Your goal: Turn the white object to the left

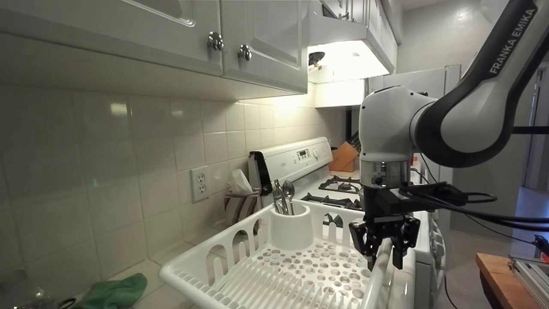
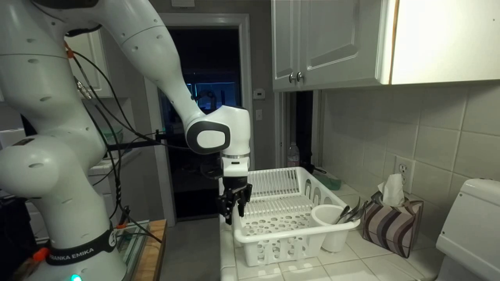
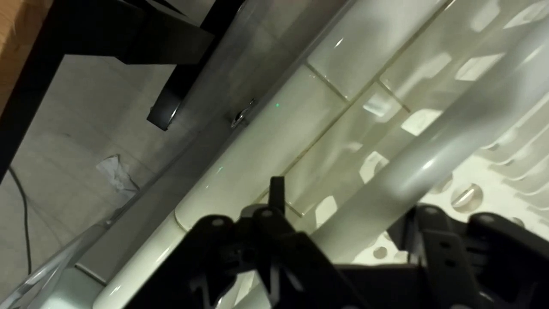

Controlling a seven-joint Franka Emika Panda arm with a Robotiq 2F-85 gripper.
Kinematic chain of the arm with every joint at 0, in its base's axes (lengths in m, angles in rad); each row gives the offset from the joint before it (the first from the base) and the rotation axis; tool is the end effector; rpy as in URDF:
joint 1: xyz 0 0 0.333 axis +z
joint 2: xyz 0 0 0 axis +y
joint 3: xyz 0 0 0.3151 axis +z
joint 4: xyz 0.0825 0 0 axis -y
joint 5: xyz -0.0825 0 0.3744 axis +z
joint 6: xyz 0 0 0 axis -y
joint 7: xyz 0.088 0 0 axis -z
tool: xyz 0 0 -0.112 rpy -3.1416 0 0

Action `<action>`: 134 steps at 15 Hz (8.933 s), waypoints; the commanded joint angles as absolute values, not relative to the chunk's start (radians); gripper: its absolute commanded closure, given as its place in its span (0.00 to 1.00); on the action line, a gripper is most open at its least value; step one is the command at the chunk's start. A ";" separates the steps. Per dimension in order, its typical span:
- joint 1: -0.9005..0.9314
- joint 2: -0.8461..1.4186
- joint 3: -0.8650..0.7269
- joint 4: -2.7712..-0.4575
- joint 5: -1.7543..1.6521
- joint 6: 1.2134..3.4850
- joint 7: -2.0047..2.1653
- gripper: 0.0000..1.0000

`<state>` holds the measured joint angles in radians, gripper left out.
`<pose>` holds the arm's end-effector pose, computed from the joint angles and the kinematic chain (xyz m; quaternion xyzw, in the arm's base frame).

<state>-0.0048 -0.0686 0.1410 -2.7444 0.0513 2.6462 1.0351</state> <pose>0.3838 0.0503 0.2407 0.8903 -0.4550 -0.0164 0.0024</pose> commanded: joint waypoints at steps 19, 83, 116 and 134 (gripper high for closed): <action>0.025 -0.028 0.104 -2.701 0.040 2.598 0.889 1.00; 0.068 0.103 -0.039 -2.454 -0.340 2.489 0.935 0.00; 0.101 0.088 0.018 -2.490 -0.261 2.504 0.926 0.98; 0.027 0.098 -0.044 -2.486 -0.354 2.573 0.302 0.98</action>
